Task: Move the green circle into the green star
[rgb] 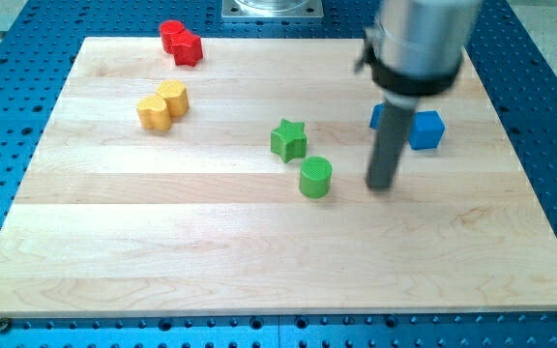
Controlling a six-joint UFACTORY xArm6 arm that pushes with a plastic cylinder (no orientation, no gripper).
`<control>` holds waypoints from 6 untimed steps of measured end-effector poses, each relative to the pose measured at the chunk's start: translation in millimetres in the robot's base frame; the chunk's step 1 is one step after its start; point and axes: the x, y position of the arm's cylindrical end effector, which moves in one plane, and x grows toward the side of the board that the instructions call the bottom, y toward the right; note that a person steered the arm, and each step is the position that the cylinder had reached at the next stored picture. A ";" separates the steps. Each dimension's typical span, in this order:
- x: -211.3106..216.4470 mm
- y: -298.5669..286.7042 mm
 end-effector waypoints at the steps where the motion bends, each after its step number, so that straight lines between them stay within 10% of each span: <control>1: 46.6 -32.8; 6: -86.6 -102.8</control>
